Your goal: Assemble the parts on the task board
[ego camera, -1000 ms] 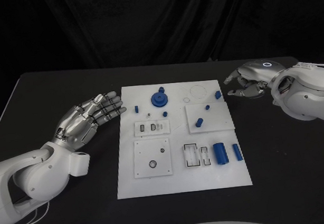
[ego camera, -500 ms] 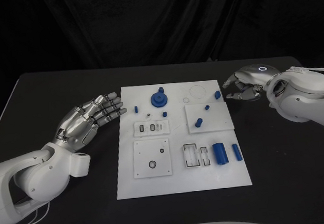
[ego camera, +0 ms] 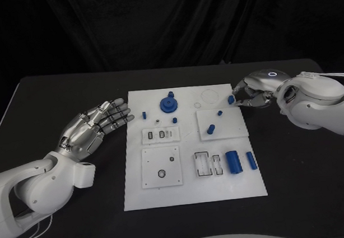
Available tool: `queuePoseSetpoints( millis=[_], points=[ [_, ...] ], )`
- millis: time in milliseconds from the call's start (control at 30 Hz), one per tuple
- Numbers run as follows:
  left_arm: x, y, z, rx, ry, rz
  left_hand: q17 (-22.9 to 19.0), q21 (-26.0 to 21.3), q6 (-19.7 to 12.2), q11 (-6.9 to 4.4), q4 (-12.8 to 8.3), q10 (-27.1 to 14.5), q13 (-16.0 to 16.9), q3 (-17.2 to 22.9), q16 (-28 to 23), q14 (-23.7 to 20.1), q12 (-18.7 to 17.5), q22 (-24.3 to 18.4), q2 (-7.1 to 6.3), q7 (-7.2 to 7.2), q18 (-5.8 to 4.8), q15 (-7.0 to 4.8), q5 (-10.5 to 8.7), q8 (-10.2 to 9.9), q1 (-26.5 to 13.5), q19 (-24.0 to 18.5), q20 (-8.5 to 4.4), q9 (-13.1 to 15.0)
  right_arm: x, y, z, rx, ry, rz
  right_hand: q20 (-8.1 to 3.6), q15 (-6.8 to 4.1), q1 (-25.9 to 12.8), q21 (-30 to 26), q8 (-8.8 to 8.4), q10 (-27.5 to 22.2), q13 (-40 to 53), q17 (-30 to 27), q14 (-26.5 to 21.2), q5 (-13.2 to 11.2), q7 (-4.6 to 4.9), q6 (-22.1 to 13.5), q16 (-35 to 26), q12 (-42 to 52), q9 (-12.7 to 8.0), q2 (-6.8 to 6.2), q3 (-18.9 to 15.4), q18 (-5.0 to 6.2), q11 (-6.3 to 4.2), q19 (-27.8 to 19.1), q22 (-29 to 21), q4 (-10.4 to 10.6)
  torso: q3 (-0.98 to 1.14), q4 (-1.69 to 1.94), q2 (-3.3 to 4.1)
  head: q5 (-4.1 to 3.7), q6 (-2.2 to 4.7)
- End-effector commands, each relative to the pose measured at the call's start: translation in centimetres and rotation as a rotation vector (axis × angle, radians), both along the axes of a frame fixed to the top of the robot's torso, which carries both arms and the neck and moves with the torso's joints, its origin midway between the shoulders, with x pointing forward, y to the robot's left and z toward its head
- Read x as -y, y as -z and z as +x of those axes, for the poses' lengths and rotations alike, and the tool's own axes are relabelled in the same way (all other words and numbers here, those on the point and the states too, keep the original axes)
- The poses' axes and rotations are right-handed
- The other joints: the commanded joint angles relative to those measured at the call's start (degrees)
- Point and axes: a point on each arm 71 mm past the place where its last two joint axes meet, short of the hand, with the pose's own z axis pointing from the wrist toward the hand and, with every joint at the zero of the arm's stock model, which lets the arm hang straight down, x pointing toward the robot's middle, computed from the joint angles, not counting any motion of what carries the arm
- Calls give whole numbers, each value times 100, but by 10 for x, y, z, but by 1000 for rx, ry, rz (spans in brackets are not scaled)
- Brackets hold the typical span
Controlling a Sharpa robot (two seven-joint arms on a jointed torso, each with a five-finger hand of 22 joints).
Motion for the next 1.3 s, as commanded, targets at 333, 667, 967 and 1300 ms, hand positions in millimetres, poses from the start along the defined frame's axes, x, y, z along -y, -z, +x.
queuePoseSetpoints(
  millis=[333, 667, 967, 1300],
  points=[
    [1, 1, -2, -3, 12, -15, 3, 23, 2, 41, -12, 3, 7, 42, 34, -2, 24, -10, -10, 33, -60, 27, 32, 15, -60, 28, 14, -7, -9, 1, 2, 19, -24, 9, -38, -7, 52, -30, 20, 6, 155, 415, -11, 25, -3, 28, -21, -1, -9, -17, -30, 77, -13, 10, 634, 0, -7, -3, 1, -14, -17],
    [2, 2, -3, -7, 16, -16, 2, 21, -7, 43, -13, -1, 6, 53, 34, -6, 22, -11, -12, 38, -62, 29, 31, 11, -64, 26, 14, -9, -10, 2, 6, 14, -20, 1, -37, -6, 60, -66, 3, -18, 135, 400, -19, 18, -4, 4, -42, -17, -20, -32, -42, 83, -12, -3, 624, -3, -10, -3, 1, -6, -23],
    [2, 3, -3, -10, 18, -15, 1, 19, -7, 44, -14, -3, 6, 60, 28, -15, 22, -11, -14, 40, -64, 30, 30, 11, -67, 23, 14, -9, -10, 2, 7, 15, -20, 0, -39, -8, 110, -74, 121, 9, 157, 405, -9, 62, -6, 266, -38, 4, 44, -9, -61, 79, -15, 18, 637, 0, -11, 13, -4, -26, -33],
    [2, 4, -3, -15, 18, -13, 1, 19, -7, 44, -14, -3, 6, 60, 28, -15, 22, -11, -14, 40, -64, 30, 30, 11, -67, 23, 14, -9, -13, 2, 8, 25, -33, 6, -57, -30, 229, -90, 445, 34, 179, 420, 9, 295, -53, 901, -24, 28, 370, 63, -93, 74, -45, 59, 673, -60, -9, 0, -4, -16, -45]
  ],
)
